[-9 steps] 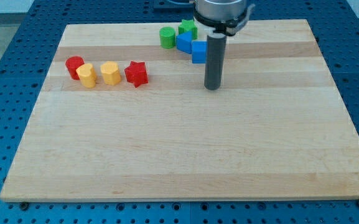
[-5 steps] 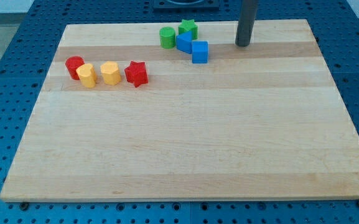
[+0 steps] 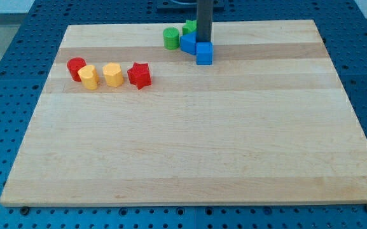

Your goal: Slide the blue cube towards the center

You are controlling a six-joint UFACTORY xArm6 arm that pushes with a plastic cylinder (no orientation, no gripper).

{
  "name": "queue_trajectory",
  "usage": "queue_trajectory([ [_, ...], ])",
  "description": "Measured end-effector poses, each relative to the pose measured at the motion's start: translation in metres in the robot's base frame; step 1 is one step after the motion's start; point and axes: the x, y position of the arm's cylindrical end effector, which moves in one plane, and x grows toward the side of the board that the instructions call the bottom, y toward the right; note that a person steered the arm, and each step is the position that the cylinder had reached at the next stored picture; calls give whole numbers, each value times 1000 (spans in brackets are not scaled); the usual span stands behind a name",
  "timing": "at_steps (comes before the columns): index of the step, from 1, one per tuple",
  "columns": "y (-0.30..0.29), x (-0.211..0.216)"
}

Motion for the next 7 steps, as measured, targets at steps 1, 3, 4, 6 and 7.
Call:
queue_trajectory([
  [1,-1,3],
  [3,-2,50],
  [4,-3,62],
  [6,27,36],
  [7,35,-8],
])
